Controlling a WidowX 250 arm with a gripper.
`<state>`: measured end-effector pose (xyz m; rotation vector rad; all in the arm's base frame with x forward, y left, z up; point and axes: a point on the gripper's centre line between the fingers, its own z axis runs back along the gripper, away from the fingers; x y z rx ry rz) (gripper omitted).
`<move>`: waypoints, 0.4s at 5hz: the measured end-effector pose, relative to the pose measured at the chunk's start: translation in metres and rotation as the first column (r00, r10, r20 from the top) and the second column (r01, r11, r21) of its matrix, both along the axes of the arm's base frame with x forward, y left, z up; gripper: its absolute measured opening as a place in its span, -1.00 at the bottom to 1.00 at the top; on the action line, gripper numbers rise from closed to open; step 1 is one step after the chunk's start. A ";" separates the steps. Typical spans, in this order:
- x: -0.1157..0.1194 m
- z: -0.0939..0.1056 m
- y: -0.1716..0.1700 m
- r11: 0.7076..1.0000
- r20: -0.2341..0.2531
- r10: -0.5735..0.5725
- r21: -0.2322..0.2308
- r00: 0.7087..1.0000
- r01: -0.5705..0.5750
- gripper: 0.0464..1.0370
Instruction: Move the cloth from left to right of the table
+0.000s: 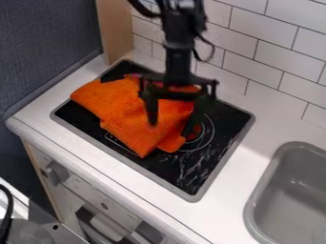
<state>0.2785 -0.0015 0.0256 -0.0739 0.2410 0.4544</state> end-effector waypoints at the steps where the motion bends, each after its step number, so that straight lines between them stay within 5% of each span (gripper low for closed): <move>1: 0.002 -0.007 -0.002 1.000 0.006 -0.015 0.003 1.000 0.015 0.92; 2: 0.002 -0.011 -0.008 0.999 0.003 -0.044 -0.014 0.999 0.044 0.92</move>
